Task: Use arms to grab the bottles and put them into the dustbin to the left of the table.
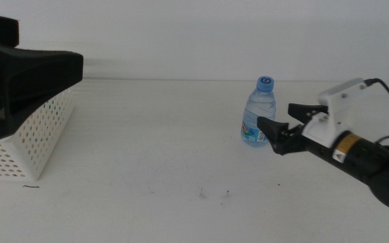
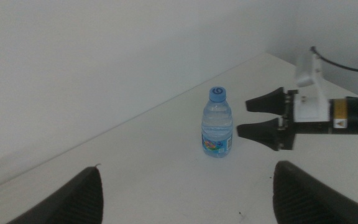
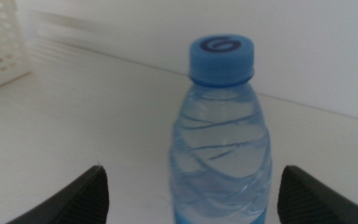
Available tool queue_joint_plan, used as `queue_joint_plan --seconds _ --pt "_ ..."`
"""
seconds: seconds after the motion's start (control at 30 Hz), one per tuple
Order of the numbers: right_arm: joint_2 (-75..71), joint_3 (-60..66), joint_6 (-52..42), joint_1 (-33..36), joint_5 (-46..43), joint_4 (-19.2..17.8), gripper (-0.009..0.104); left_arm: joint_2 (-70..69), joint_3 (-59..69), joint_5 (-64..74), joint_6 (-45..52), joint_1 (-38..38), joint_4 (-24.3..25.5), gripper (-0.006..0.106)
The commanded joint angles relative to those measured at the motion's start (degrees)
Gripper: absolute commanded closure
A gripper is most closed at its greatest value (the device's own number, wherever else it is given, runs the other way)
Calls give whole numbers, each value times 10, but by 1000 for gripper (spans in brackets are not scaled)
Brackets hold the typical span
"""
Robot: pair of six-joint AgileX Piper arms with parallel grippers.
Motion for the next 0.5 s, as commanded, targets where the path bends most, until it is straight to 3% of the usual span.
queue_joint_plan --seconds 0.0,0.1,0.37,0.43,0.47 --pt "29 -28 -16 6 7 25 14 -2 -1 -9 -2 -3 1 7" --pt "71 -64 -35 13 7 64 14 -2 -1 -11 -2 -3 1 7" --pt "158 -170 -37 38 28 61 15 -2 -1 -13 -2 -3 1 7" --pt "164 -184 -43 42 53 59 29 -2 -1 -13 -2 -3 1 7" --pt "165 -187 -47 44 65 59 45 -2 -1 -13 -2 -3 1 7"
